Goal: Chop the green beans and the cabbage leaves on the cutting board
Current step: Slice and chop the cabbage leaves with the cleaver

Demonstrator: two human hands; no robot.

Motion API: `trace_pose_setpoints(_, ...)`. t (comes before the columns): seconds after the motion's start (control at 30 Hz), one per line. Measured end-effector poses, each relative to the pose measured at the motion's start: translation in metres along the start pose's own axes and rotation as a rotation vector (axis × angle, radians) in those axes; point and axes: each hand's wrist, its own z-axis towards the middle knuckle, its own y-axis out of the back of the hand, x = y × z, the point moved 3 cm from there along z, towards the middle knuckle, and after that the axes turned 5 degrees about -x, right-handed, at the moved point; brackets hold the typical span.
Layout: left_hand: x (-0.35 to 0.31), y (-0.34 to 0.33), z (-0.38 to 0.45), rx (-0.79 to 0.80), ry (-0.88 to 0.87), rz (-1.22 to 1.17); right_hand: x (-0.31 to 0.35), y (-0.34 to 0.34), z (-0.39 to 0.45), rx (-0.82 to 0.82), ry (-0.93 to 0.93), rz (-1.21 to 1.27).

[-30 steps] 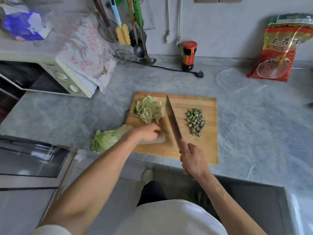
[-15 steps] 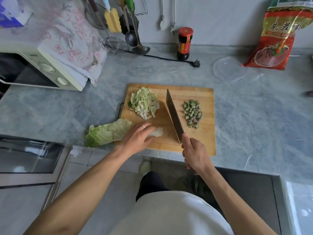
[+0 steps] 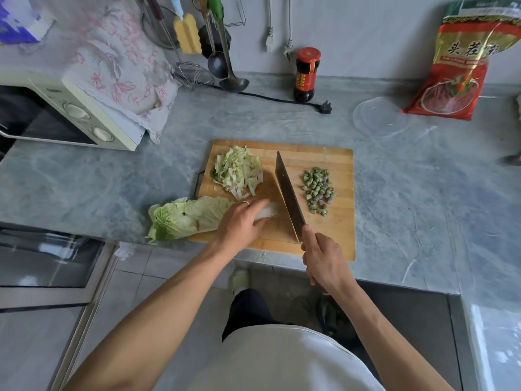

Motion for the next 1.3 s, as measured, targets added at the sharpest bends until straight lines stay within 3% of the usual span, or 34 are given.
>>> trace_pose_setpoints(0.13, 0.003, -0.007, -0.002, -0.033, -0.025, 0.103, -0.002, -0.001, 0.003, -0.025, 0.014, -0.013)
trace_pose_setpoints(0.3, 0.007, -0.005, -0.013, -0.045, -0.255, 0.118, -0.004, -0.003, -0.001, -0.029, 0.017, -0.025)
trace_pose_setpoints(0.5, 0.021, 0.003, -0.001, -0.003, -0.319, 0.014, 0.003, -0.013, -0.007, -0.065, -0.049, 0.031)
trace_pose_setpoints(0.8, 0.035, 0.001, 0.003, 0.025, -0.257, -0.15, 0.015, -0.034, -0.011, -0.099, -0.083, 0.027)
trace_pose_setpoints(1.2, 0.034, 0.022, 0.011, 0.051, 0.129, -0.445, 0.011, -0.037, -0.004, -0.115, -0.149, 0.066)
trace_pose_setpoints(1.3, 0.03, 0.028, 0.019, 0.115, 0.071, -0.418, 0.01, -0.037, -0.005, -0.105, -0.179, 0.116)
